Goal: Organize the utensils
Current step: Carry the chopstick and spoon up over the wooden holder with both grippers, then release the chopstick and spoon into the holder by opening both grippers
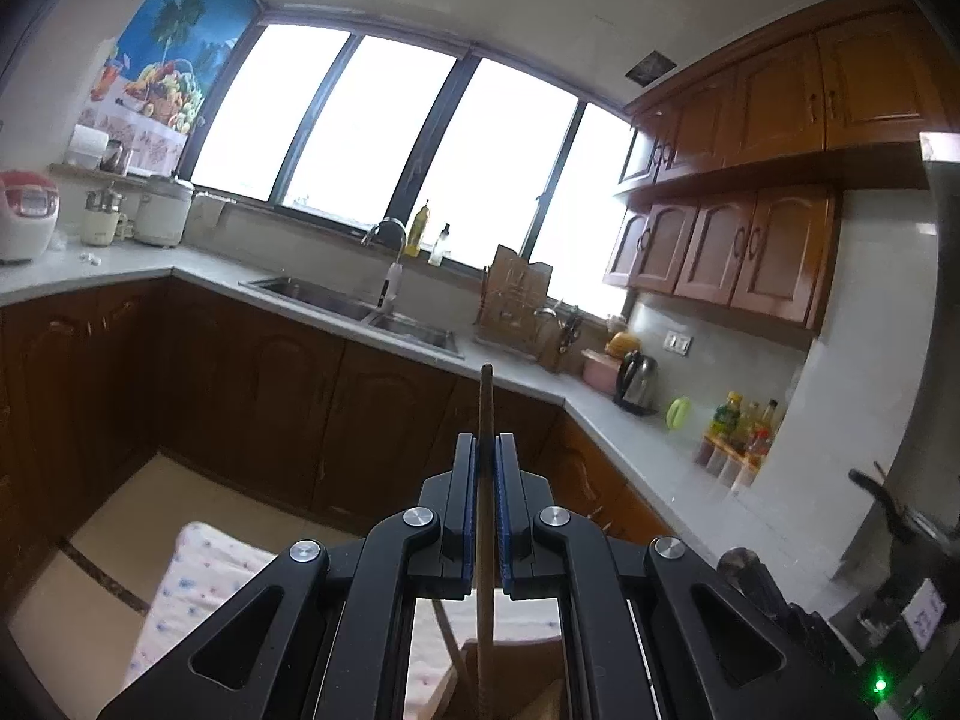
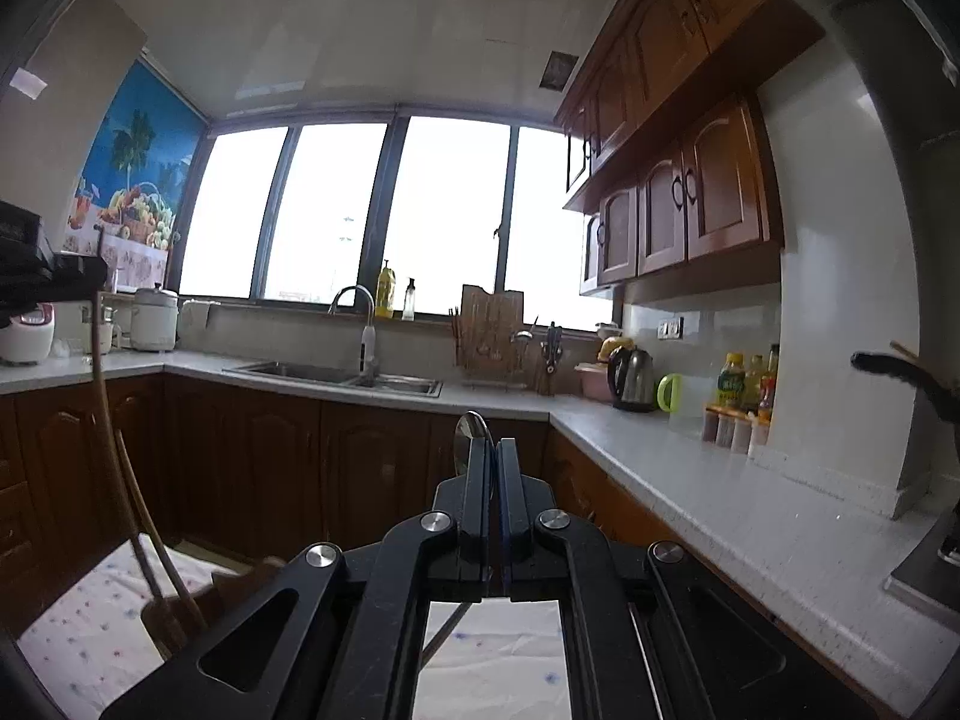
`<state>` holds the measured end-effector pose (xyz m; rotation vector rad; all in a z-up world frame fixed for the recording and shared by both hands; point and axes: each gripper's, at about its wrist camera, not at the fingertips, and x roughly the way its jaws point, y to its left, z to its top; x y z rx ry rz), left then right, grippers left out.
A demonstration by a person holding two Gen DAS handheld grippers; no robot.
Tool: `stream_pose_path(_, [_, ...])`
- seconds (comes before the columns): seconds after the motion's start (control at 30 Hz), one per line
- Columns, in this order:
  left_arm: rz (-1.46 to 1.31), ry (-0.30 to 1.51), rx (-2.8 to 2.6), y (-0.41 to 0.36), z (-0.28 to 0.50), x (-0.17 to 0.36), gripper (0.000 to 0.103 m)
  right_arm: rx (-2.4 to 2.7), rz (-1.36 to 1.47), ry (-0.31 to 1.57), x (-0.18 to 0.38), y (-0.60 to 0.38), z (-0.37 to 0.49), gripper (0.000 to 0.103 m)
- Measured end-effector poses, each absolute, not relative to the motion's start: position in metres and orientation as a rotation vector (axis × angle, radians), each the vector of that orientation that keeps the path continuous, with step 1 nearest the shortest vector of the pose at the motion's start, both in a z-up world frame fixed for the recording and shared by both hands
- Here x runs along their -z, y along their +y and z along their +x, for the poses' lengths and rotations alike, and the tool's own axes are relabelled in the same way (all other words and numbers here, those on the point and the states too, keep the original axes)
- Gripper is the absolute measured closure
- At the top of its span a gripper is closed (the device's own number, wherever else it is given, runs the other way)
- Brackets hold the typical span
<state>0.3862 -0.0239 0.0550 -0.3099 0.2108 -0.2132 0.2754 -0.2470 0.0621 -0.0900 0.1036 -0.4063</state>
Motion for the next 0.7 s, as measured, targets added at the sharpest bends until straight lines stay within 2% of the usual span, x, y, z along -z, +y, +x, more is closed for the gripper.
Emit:
stream_pose_path(0.27, [-0.281,0.288,0.217,-0.046,0.402,0.008,0.099,0.303,-0.093,0.152,-0.037,-0.239,0.273,0.101])
stream_pose_path(0.7, [-0.226,0.352,0.248,-0.026,0.414,0.006,0.098,0.211,-0.057,0.239,-0.019,-0.248,0.268,0.101])
